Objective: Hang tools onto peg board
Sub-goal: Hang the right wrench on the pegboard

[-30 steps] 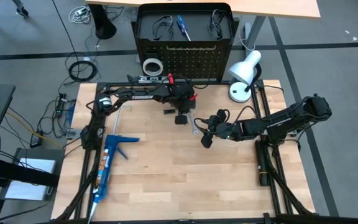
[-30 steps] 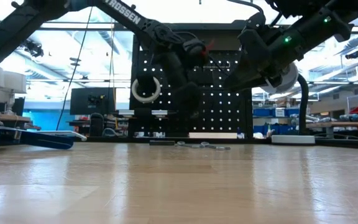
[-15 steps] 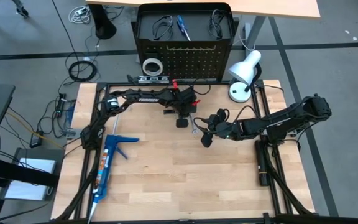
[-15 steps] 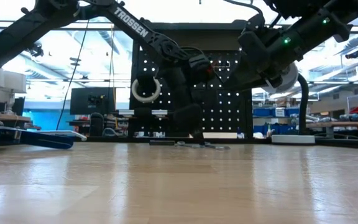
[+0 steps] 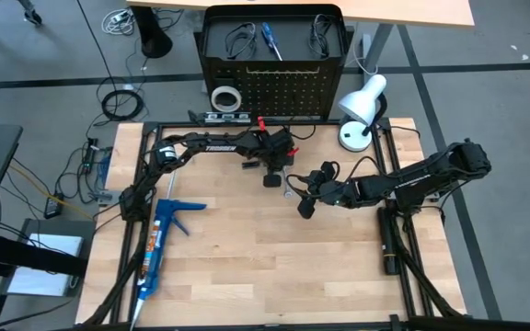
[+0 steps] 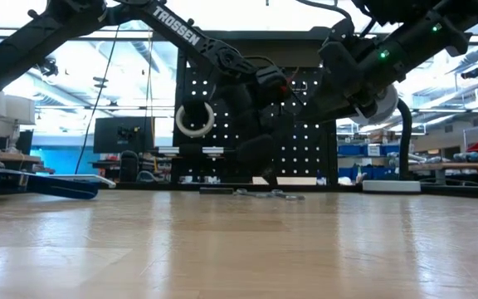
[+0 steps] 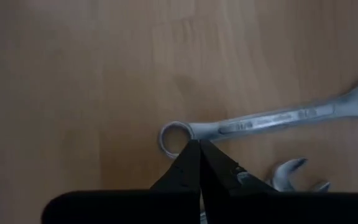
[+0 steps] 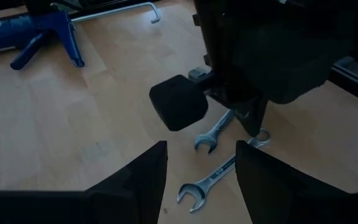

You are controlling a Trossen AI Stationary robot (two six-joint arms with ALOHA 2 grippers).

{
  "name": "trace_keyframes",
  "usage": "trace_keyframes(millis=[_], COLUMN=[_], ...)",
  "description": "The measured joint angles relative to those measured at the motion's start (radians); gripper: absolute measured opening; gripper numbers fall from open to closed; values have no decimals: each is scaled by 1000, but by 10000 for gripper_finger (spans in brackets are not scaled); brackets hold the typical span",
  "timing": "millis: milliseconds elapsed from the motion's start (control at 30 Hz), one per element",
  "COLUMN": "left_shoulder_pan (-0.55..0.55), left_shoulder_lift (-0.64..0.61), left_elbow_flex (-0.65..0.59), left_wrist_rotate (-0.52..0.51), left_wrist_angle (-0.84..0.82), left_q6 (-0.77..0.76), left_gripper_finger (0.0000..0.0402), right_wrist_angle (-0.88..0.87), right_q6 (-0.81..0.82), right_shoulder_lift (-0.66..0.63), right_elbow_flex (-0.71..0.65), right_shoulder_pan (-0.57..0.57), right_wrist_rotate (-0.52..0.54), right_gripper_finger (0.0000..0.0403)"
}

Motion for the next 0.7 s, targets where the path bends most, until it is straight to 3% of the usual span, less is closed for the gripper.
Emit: trace_keyframes(millis=[233, 700], left_shoulder_pan=[0, -6], left_shoulder_lift=[8, 51], left_elbow_flex=[3, 6], left_wrist_rotate=[-50, -75], left_wrist_angle=[92, 80], left_q6=[-1, -17], left_gripper_finger=[0, 0], right_wrist_angle=[0, -3], right_q6=[0, -1], right_shoulder_lift=[0, 0], right_elbow_flex=[0, 0], right_shoulder_pan=[0, 6], right_wrist_rotate=[0, -1], right_gripper_finger=[193, 193])
